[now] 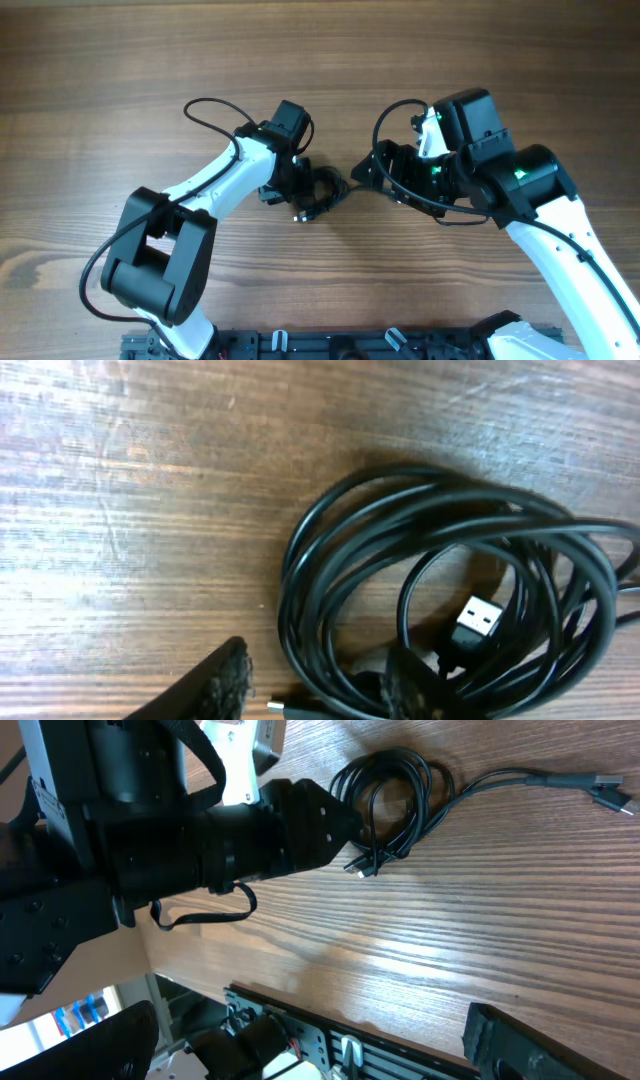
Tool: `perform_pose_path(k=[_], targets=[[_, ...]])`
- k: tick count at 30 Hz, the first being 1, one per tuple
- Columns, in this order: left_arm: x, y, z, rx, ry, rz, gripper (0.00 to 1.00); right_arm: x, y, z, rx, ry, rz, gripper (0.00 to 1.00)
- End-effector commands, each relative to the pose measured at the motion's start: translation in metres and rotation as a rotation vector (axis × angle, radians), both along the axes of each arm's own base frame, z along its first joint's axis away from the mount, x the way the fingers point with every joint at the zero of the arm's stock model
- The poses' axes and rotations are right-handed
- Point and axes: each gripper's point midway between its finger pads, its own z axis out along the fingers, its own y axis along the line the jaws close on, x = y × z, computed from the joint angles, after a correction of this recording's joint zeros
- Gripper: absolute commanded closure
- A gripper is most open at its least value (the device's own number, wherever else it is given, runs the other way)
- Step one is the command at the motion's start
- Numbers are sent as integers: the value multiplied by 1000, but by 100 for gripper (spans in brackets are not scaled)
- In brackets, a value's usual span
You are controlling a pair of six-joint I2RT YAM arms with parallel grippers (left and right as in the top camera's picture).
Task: Untangle cables
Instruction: 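Lower both grippers onto the cable bundle and grasp cable loops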
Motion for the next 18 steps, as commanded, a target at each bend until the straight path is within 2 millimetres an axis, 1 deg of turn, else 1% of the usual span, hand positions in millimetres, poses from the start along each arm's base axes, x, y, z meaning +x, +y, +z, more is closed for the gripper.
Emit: perform_pose_path(k=[1,4,10,14,18], targets=[[6,0,-6,11,-16,52,57,1,5,4,19,3,2,0],[11,0,-6,13,-37,53,58,1,5,4,19,1,2,0],[8,2,-7,24,-23,54,64,2,4,4,16,-1,0,0],[-2,5,-8,35,17,52,64,3,2,2,1,-7,-9,0],[2,15,-11,86,-7,58,61,5,2,3,-1,-15,-13,0]])
